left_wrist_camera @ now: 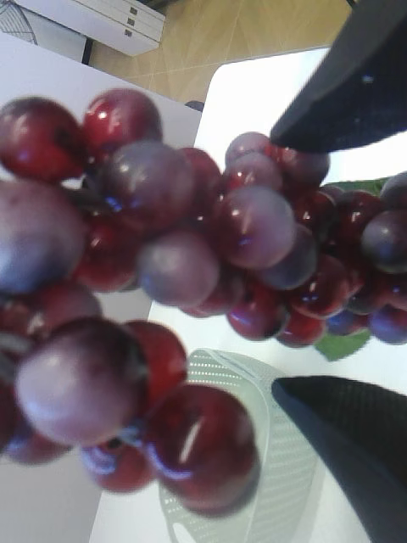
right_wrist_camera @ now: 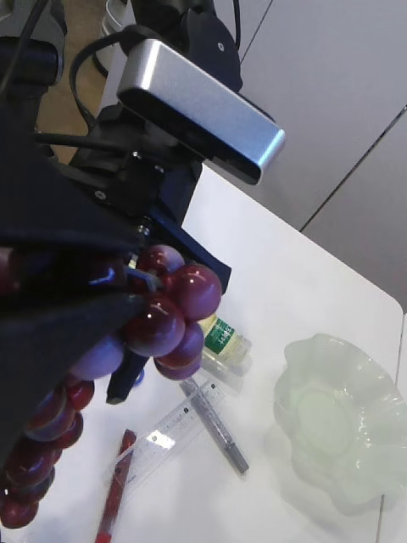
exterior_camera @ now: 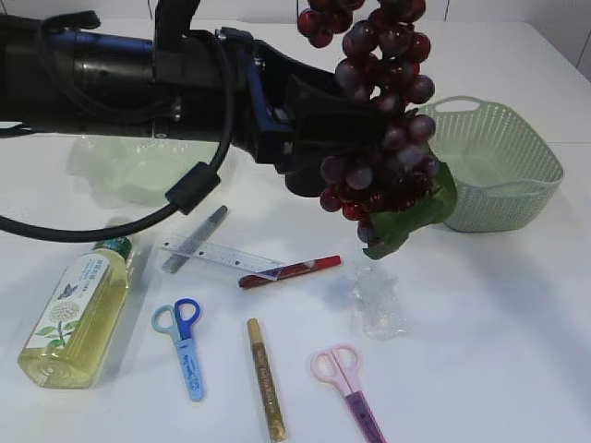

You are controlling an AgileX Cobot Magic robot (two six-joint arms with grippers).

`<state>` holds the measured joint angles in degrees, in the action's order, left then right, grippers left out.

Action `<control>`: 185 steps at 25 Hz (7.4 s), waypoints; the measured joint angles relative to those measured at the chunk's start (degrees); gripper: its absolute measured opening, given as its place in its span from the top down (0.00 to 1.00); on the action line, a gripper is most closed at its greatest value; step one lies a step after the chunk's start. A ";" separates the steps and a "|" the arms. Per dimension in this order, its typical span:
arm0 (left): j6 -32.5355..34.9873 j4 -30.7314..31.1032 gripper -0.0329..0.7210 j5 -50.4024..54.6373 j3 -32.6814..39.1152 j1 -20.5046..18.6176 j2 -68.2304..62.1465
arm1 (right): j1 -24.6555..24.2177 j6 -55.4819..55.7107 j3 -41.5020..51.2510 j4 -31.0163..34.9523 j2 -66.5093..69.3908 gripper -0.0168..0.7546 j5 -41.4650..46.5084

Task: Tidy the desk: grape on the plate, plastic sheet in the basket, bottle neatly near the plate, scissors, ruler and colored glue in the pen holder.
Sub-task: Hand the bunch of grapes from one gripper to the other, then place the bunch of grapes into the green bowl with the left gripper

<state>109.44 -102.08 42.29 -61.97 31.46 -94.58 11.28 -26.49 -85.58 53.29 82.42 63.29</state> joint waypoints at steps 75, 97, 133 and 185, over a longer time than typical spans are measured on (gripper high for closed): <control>-39.95 42.01 0.75 -19.50 -6.48 4.34 -5.13 | 0.00 6.42 0.00 -18.77 0.11 0.22 0.75; -101.85 94.41 0.75 13.35 -22.70 -10.17 -4.17 | 0.00 20.81 0.00 -38.35 0.11 0.22 8.05; -117.01 112.26 0.74 -34.05 -34.51 -22.61 -26.89 | 0.00 24.51 -0.27 -43.31 0.11 0.22 8.19; -117.01 111.65 0.32 -41.67 -34.63 -23.97 -37.09 | 0.00 24.62 -0.40 -49.16 0.11 0.22 8.19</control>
<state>-7.57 9.57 0.62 -96.61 7.49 -131.67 11.28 -1.87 -85.98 4.12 82.53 71.48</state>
